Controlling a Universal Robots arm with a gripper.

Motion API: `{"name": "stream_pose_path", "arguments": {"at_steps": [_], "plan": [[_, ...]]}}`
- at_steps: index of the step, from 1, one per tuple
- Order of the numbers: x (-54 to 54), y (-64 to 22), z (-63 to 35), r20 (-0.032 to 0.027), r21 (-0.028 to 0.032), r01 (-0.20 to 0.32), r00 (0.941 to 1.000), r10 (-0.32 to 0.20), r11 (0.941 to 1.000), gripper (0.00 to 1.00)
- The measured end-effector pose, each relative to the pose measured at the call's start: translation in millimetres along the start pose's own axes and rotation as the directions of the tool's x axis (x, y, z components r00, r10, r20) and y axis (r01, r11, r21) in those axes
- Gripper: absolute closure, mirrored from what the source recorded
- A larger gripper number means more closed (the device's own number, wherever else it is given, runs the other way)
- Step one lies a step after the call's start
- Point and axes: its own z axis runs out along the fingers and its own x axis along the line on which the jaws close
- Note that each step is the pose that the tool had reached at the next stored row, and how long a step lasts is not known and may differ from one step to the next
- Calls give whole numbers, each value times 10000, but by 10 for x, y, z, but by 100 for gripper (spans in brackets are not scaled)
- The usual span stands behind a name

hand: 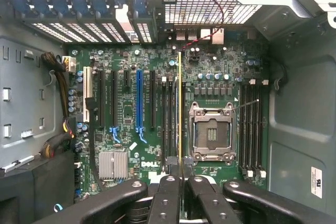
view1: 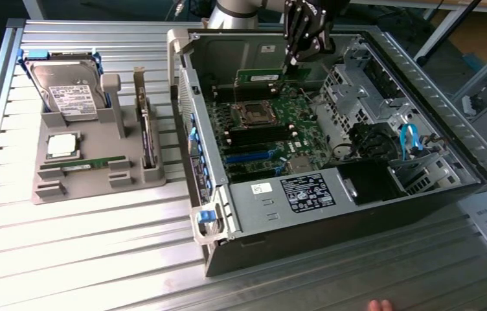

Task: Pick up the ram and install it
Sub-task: 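Insert the ram into the slot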

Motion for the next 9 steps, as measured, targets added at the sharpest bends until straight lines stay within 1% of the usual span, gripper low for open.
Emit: {"name": "stream_pose_path", "arguments": {"at_steps": [5, 9], "plan": [[0, 0, 5, 0, 0, 0, 10000, 0, 10000, 88], [0, -5, 127, 2, 0, 0, 10000, 0, 10000, 88]]}}
